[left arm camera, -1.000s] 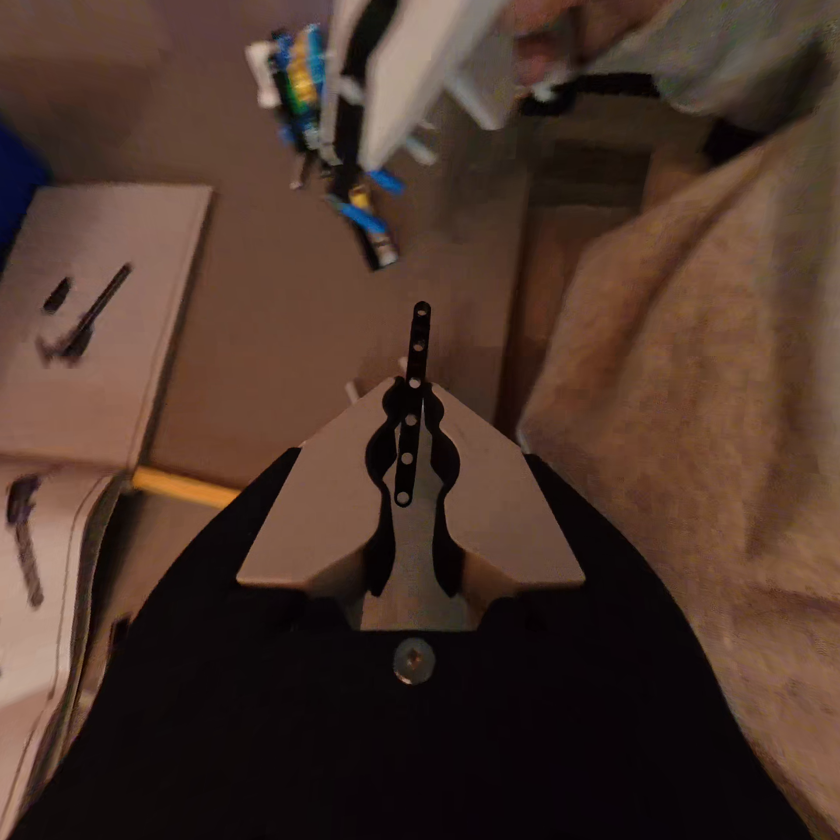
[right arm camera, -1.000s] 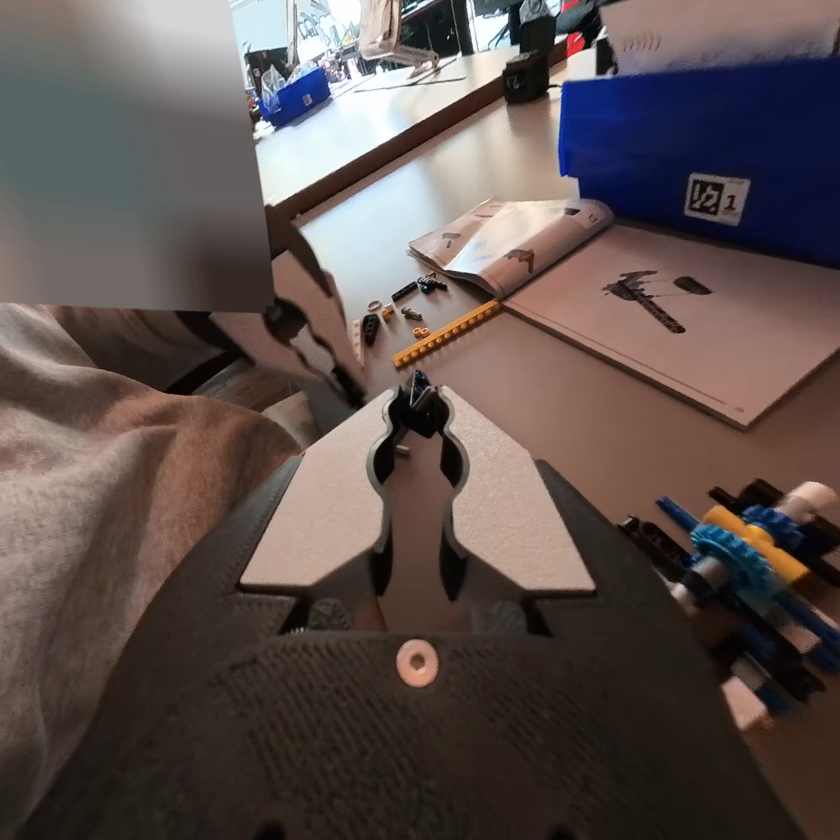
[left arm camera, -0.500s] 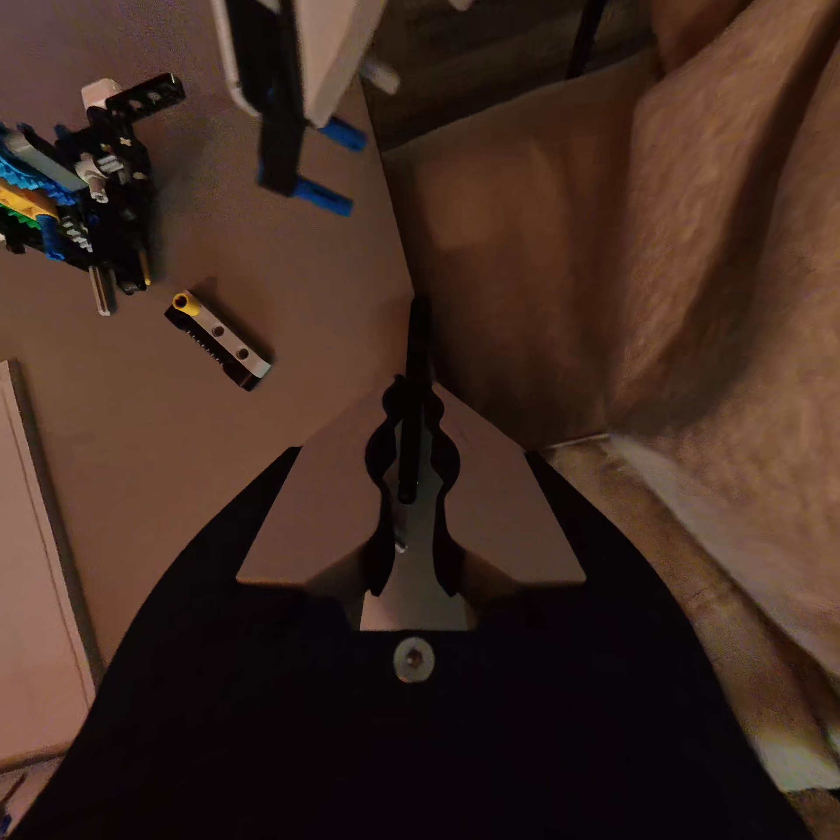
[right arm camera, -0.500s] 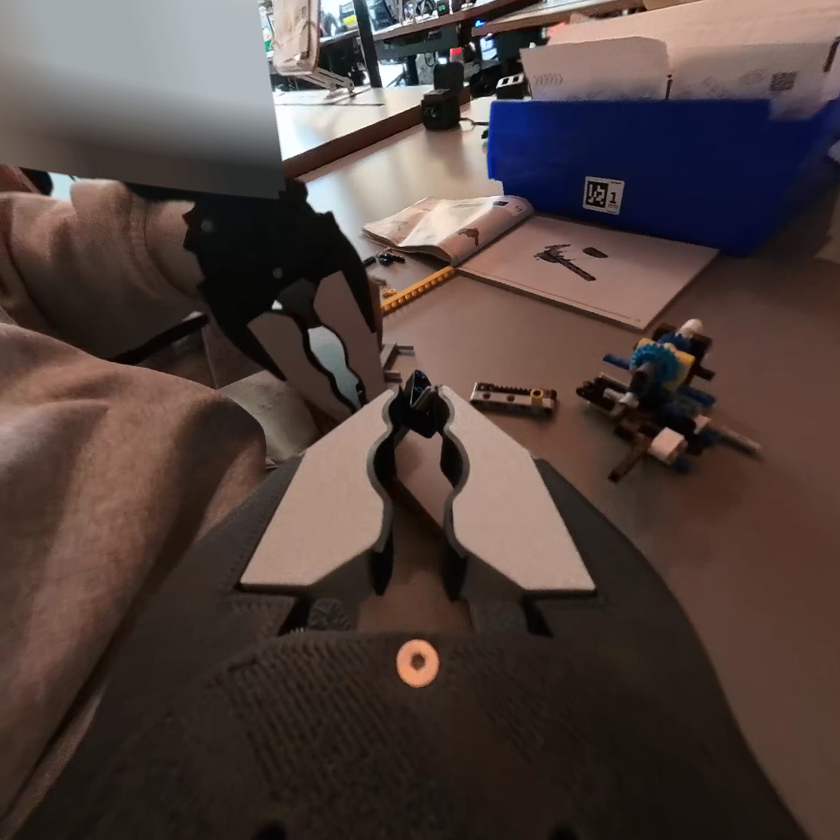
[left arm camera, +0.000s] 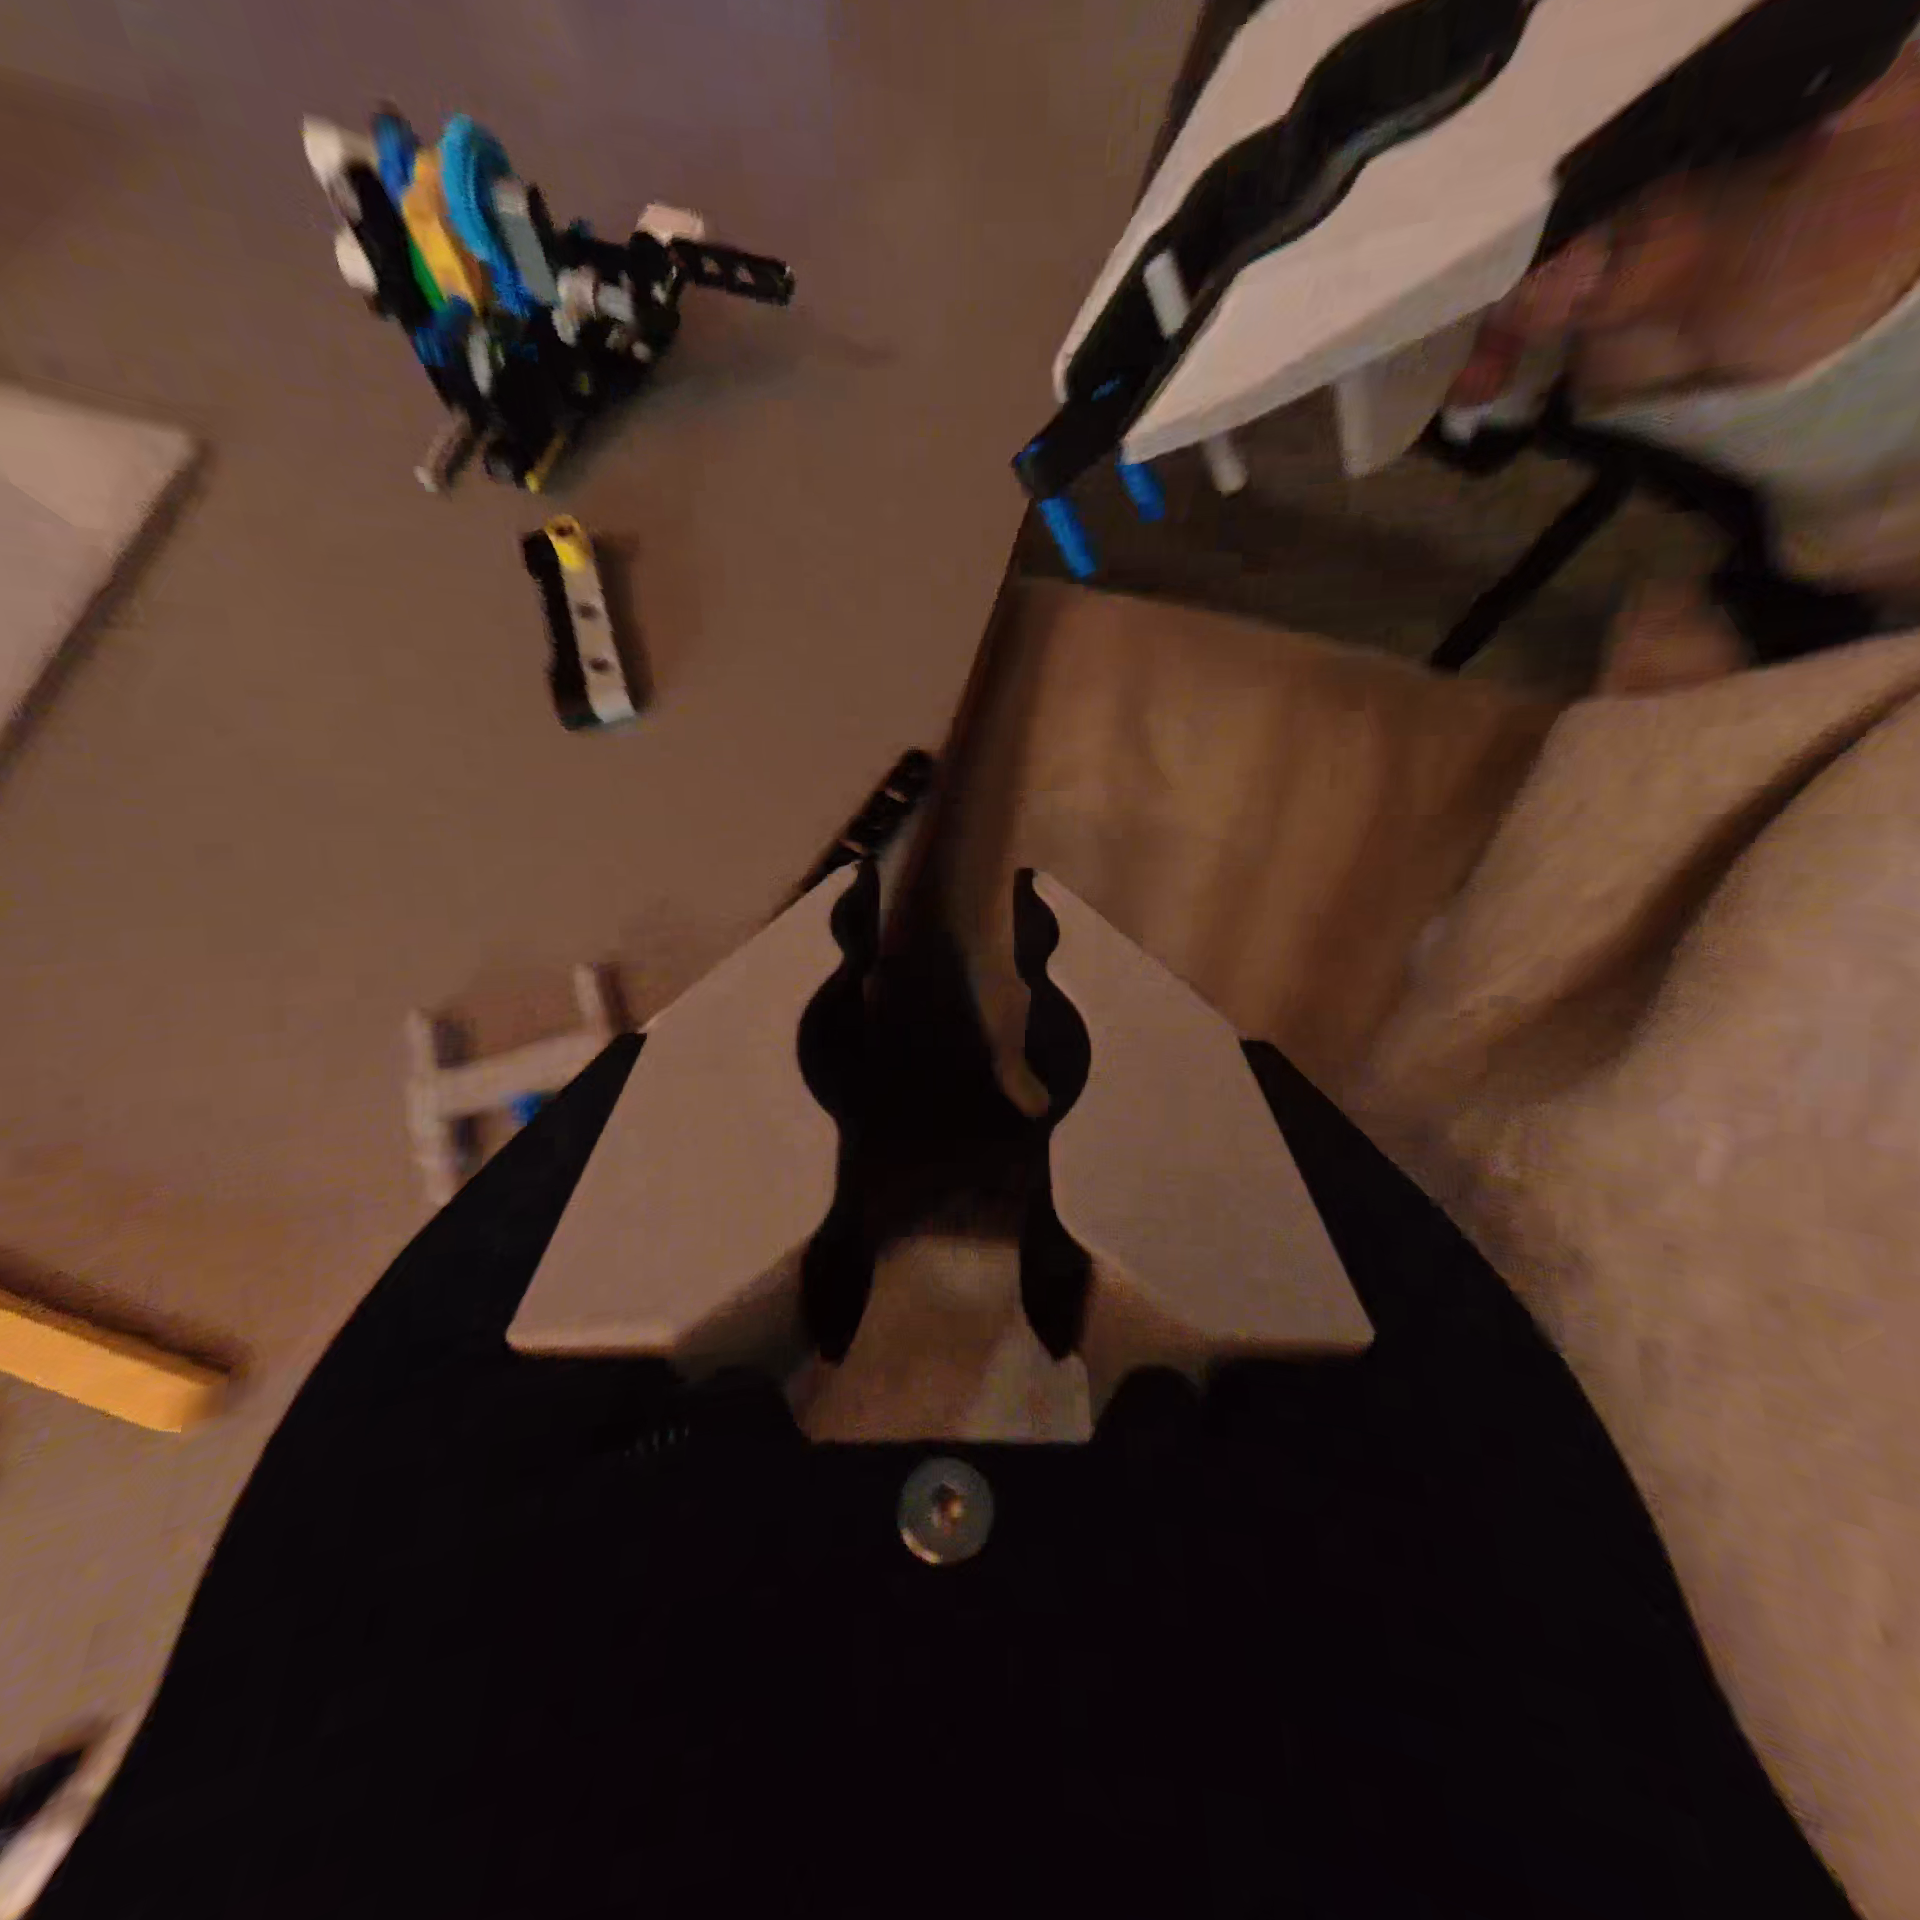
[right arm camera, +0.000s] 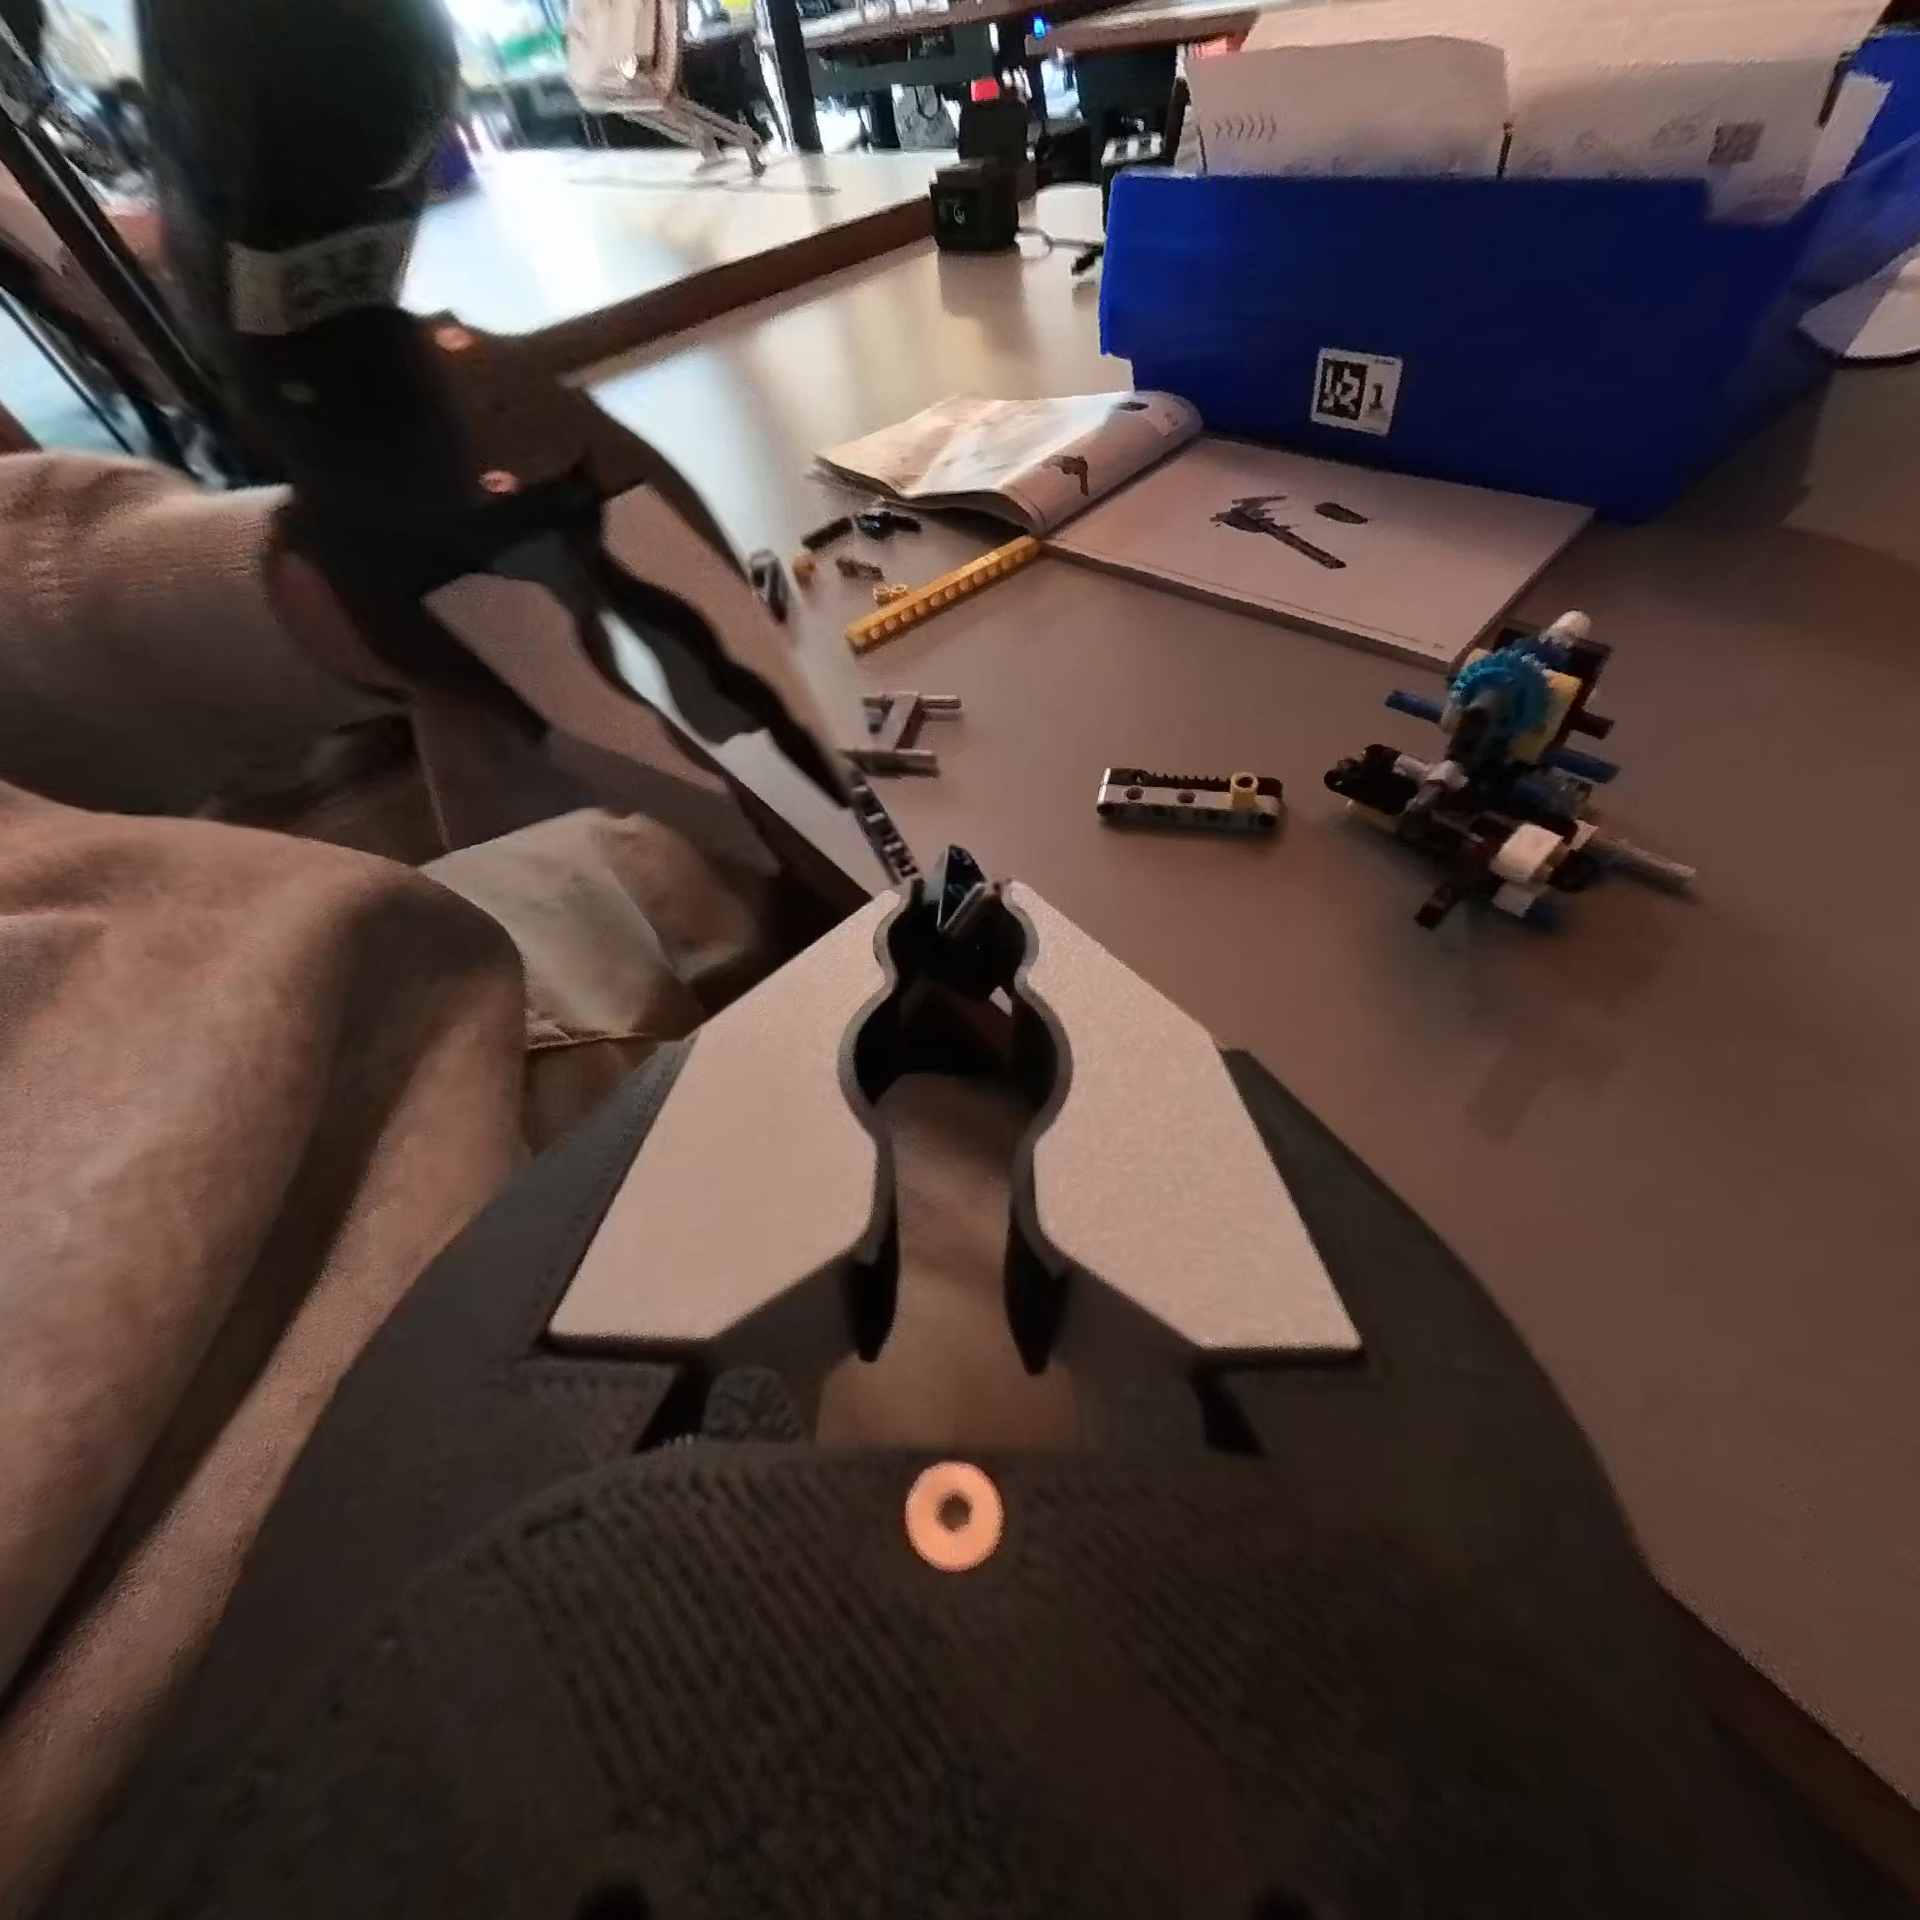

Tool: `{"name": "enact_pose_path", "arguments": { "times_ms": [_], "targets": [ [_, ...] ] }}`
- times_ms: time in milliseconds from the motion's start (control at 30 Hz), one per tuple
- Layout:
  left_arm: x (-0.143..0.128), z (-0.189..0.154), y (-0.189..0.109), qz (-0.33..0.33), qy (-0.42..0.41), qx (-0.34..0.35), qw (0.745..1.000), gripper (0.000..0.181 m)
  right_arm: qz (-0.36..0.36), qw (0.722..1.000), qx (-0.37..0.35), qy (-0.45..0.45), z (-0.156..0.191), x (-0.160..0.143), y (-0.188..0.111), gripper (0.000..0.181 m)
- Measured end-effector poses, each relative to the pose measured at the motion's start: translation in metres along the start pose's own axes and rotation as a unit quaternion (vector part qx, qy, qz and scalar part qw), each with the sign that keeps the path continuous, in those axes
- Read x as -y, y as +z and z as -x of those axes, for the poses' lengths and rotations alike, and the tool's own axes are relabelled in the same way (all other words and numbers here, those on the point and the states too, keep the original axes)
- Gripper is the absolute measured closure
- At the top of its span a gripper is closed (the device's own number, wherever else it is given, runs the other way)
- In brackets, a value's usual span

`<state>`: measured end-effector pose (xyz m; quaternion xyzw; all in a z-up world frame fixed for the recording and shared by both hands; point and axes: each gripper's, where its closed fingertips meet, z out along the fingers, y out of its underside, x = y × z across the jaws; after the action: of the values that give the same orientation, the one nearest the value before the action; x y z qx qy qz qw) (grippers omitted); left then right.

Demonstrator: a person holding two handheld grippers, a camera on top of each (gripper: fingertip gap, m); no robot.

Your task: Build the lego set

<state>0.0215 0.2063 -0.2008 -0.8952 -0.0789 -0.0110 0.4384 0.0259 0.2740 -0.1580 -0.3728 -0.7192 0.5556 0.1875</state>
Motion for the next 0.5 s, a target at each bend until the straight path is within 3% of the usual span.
{"name": "enact_pose_path", "arguments": {
  "times_ms": [33,233,367,500],
  "targets": [
    [-0.005,-0.006,0.002,-0.011,-0.038,0.003,0.999,0.158,0.011,1.0,-0.004,-0.001,-0.002,-0.003,0.003,0.169],
    [-0.017,-0.003,0.006,-0.072,-0.182,0.05,0.979,0.152,0.066,0.998,-0.02,-0.002,-0.01,-0.019,0.032,0.169],
    [-0.014,-0.004,0.003,-0.093,-0.189,0.043,0.977,0.144,0.083,0.996,-0.03,-0.022,-0.015,-0.024,0.043,0.169],
    [-0.013,-0.006,-0.003,-0.09,-0.161,0.051,0.982,0.143,0.086,0.996,0.014,0.004,-0.004,-0.026,0.05,0.169]
  ]
}}
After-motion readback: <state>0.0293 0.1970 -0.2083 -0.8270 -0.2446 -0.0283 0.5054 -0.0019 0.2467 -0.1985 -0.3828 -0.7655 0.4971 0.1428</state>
